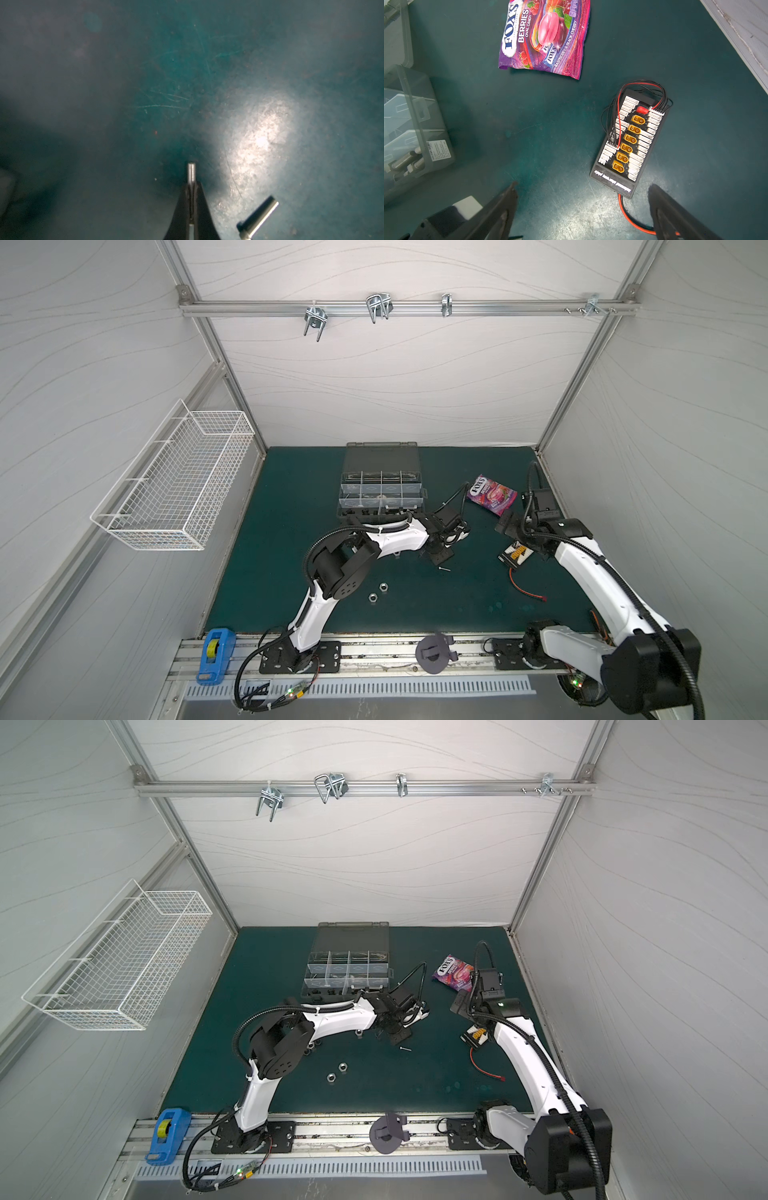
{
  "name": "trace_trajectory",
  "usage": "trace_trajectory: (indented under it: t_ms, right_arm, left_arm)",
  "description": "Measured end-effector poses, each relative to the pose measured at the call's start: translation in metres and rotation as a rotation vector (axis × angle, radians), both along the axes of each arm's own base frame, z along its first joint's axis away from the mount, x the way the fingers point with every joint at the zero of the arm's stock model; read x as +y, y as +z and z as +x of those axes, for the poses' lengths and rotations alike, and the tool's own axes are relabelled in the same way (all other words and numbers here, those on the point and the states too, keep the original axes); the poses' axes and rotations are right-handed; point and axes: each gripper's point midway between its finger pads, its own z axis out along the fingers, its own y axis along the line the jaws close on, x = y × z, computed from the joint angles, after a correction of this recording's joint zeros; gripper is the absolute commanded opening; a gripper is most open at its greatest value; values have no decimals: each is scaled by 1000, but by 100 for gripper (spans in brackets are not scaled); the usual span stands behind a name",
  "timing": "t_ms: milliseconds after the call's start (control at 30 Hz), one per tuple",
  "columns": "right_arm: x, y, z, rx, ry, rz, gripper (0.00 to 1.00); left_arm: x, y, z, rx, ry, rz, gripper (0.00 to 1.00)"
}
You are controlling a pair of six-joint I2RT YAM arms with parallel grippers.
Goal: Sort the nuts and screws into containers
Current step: 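Carry the small screw with the left gripper over the organizer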
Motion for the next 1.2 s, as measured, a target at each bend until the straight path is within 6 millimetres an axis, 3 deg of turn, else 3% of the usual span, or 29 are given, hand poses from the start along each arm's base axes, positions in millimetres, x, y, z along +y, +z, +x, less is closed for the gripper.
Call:
trace_trajectory:
  t_ms: [333,633,1200]
  right_arm:
    - [-1,-3,-2,8,-1,-1,99]
    - [0,-4,-2,11,1,1,99]
    - [1,-3,-1,4,4,8,99]
  left_arm:
    - [9,5,4,-14,100,-3,0]
    - [27,35,23,-43,232,-80,0]
    - [140,76,93,-127,653,-143,0]
